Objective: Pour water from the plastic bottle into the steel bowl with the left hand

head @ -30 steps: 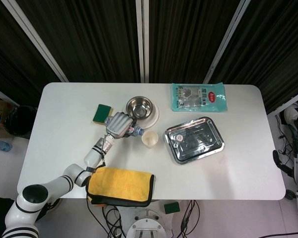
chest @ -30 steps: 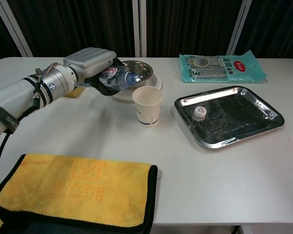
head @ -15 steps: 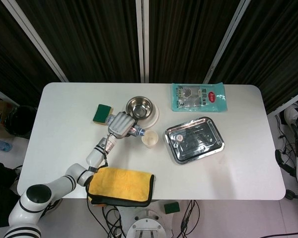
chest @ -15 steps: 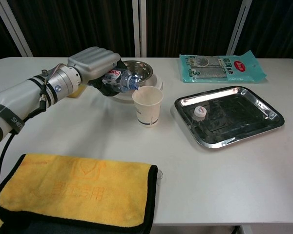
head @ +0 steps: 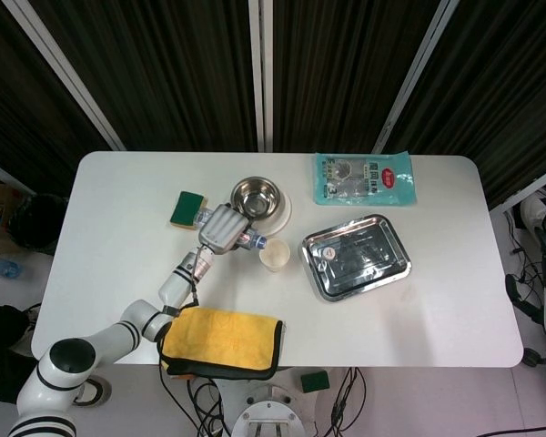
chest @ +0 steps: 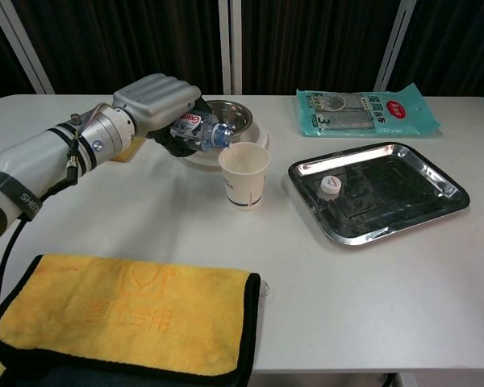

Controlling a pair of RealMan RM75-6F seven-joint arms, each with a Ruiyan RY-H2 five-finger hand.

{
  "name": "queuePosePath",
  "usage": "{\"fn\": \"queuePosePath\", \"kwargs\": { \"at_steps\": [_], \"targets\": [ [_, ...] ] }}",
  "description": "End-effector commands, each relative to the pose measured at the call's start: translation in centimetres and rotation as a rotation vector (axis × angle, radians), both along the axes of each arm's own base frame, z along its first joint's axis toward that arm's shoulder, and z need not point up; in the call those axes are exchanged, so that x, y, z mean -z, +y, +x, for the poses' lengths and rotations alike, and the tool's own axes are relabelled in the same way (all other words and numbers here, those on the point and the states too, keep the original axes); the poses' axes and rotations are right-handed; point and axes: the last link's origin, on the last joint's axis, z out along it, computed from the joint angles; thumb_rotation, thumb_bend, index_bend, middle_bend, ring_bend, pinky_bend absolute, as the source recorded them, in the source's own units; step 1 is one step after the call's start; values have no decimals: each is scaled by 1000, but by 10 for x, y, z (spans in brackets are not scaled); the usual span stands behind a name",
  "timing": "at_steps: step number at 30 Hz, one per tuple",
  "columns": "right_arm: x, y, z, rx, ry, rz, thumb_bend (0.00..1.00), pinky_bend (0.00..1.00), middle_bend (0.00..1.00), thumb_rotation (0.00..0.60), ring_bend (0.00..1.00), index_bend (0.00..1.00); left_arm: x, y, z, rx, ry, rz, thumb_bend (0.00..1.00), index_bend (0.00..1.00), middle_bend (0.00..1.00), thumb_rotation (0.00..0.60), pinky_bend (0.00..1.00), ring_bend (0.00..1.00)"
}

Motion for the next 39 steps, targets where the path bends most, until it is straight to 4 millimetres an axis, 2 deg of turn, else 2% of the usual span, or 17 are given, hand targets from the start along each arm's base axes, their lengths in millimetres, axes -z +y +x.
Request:
{"fn": "queuePosePath", "kwargs": {
  "at_steps": [1,39],
  "targets": [
    [0,0,0,0,-1,0,350,0,0,600,0,0,0,-1,1,7,3,3,512,727,718,600,673,615],
    [2,0,-5,15,-4,5,349,0,0,600,0,0,0,-2,3,16,-3,11,513,729,718,600,673,615]
  ]
}}
